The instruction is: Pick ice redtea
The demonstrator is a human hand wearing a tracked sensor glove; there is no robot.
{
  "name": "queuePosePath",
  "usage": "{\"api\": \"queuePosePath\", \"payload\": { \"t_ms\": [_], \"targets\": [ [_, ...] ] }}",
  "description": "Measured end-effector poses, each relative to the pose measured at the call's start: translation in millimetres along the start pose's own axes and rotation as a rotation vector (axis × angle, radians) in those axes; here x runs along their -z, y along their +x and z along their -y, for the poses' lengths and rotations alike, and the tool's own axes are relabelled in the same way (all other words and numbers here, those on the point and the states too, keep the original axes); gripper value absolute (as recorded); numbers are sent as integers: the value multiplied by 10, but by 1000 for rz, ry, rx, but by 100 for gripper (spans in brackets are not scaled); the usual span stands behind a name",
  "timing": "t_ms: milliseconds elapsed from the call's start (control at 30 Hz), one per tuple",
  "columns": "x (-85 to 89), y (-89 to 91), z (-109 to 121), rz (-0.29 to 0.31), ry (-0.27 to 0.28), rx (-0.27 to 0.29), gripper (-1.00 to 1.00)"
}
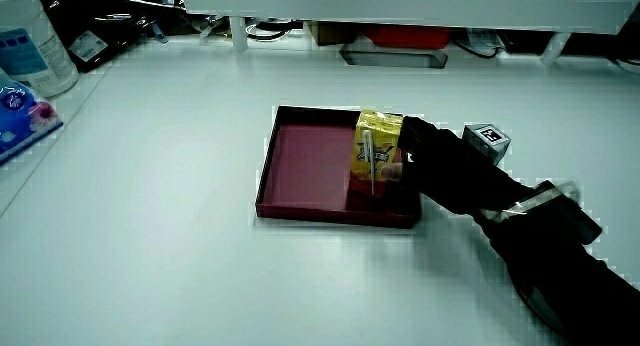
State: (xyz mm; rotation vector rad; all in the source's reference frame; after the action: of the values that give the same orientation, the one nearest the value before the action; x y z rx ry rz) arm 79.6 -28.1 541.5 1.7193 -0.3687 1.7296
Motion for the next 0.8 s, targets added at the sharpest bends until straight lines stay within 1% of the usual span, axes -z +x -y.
{"api": "queuePosePath", "payload": {
  "t_ms": [33,67,100,167,200,233,300,333,400,433,467,500,533,567,600,667,700,733,767,800],
  "targets": [
    [4,-16,7,-16,12,-18,21],
    [4,-11,15,-19,44,-34,25],
    [0,6,17,-14,65,-45,29],
    [8,-3,24,-47,77,-56,36],
    [3,20,29,-47,92,-51,39],
    [1,33,33,-59,108,-61,43],
    [-7,54,40,-109,125,-77,50],
    [-13,65,48,-119,141,-81,54],
    [-14,71,55,-154,161,-93,61],
    [-25,97,52,-150,171,-92,64],
    [-23,95,51,-163,177,-93,68],
    [-19,96,48,-174,176,-99,71],
    [-19,109,46,-172,180,-96,75],
    [-9,97,44,-193,175,-102,79],
    [-13,113,48,-183,185,-94,82],
    [-7,92,47,-188,184,-103,89],
    [-16,110,48,-159,194,-102,93],
    [-13,88,52,-149,197,-116,96],
    [-7,76,56,-121,205,-132,100],
    [8,42,66,-117,205,-122,100]
  ]
}}
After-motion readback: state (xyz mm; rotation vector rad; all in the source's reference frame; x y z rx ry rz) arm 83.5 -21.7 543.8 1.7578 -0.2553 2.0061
